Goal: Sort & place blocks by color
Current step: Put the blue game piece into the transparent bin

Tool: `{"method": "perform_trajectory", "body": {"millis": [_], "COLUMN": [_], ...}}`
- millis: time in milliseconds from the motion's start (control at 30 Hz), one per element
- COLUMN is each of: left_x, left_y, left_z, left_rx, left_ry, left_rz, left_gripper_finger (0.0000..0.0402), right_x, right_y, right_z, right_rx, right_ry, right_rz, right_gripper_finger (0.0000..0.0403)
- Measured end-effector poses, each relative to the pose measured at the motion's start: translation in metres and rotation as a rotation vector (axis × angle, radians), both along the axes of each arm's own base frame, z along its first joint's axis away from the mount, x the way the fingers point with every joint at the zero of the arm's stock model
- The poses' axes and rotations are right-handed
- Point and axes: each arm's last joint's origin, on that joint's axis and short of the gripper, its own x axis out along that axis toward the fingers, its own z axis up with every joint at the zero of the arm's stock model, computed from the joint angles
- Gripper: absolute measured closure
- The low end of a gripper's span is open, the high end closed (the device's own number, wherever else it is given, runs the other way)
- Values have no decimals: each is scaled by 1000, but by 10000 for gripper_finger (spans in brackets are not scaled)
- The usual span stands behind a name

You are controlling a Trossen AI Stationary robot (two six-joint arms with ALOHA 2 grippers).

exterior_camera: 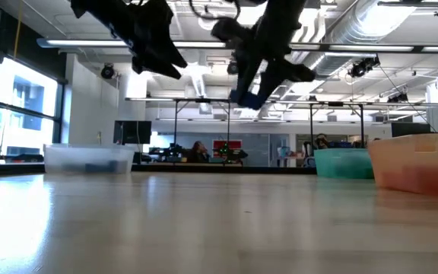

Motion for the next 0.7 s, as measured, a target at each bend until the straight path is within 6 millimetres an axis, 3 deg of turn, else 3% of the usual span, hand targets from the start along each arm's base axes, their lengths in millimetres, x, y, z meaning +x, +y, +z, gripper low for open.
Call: {"method": "perform_trajectory", "body": {"millis": [467,700], "left_x": [10,13], "left_y": [5,6], "left_z": [23,33], "left_rx": [-3,22], "left_ry": [-291,-392], "left_rz": [-174,-201], "left_gripper_finger": [169,169], "right_x": [-36,-41], "right_y": [-44,-52], "right_z": [95,122], "right_rx": [-239,-319], "right_ry": [-385,-586], "right_rz": [278,438], "right_gripper_finger": [299,299]}}
